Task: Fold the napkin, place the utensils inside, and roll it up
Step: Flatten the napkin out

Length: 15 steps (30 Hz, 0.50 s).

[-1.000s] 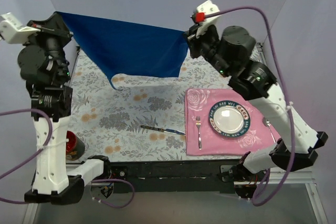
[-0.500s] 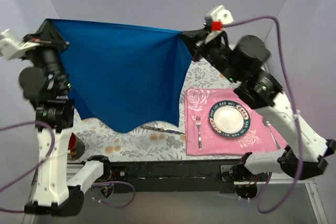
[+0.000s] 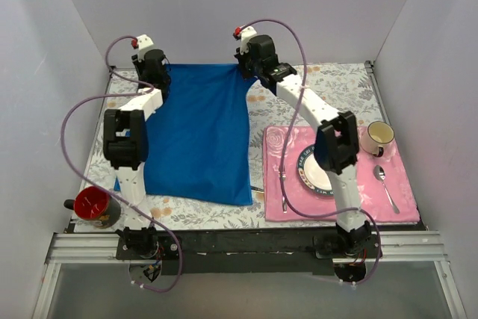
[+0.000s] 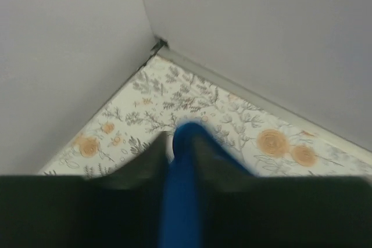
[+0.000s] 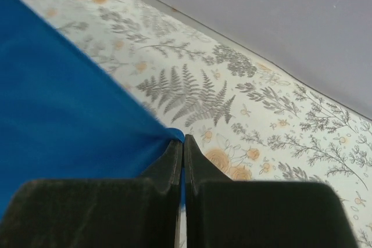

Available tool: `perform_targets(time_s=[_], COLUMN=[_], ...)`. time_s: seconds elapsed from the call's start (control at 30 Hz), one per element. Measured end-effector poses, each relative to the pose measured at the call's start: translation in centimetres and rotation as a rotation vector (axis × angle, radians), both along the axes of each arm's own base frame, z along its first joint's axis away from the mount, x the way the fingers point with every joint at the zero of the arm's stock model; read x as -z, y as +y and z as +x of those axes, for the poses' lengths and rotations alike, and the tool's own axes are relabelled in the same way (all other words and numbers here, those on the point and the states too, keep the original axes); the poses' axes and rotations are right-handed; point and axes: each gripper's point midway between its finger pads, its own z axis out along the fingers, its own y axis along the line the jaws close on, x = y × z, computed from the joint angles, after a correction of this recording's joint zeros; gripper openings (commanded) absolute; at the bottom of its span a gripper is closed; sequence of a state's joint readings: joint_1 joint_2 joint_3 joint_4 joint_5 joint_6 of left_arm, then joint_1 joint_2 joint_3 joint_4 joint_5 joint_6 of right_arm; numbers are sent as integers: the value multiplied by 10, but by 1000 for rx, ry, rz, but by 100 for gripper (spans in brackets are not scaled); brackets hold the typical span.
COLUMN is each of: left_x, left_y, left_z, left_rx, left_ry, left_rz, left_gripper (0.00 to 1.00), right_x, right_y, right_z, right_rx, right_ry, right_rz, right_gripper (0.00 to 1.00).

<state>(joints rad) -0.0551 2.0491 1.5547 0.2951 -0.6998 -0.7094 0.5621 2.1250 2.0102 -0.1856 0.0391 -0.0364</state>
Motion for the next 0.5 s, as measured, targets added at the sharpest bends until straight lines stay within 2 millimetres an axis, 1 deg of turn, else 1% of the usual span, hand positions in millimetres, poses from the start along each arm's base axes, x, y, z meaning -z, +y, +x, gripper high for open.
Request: perform_targets(time_s=[0.03, 0.07, 0.1, 0.13, 0.17, 0.2, 0.23, 0.27, 0.3, 0.33, 0.37, 0.4, 0.43, 0.5], left_x=[22, 44, 58, 69, 81, 86, 91, 88, 84, 75, 65, 56, 43, 17], left_y=[1, 6, 14, 19, 25, 29, 30, 32, 32, 30, 26, 21, 12, -11], left_z=[13, 22, 29, 33, 35, 36, 36, 35, 33, 31, 27, 23, 16, -5], left_rx=[-30, -75, -120, -147, -169, -180, -178, -182, -177, -168, -157, -145, -124, -65], left_ry=[42, 80, 102, 117, 153, 172, 190, 195, 196, 191, 187, 182, 172, 154], left_rz=[28, 53, 76, 85, 91, 82, 68, 50, 28, 3, -20, -37, -63, -116], left_gripper=[63, 64, 80, 87, 91, 96, 98, 98, 98, 98, 98, 97, 94, 90], right_x=[17, 25, 30, 34, 40, 45, 48, 54, 60, 62, 58, 53, 44, 29], right_y=[4, 8, 11, 11, 4, -4, -16, -29, -45, -61, -71, -79, -83, -80], right_z=[16, 31, 50, 65, 77, 81, 83, 79, 69, 60, 55, 49, 42, 26], right_rx=[20, 37, 62, 81, 103, 126, 150, 172, 194, 218, 234, 247, 247, 227], right_ry=[23, 26, 20, 23, 35, 62, 85, 120, 171, 216, 238, 263, 281, 327], right_rz=[-15, -10, 17, 48, 77, 96, 115, 124, 122, 118, 119, 123, 130, 138], right_gripper=[33, 43, 50, 58, 67, 72, 75, 79, 81, 84, 83, 82, 81, 80])
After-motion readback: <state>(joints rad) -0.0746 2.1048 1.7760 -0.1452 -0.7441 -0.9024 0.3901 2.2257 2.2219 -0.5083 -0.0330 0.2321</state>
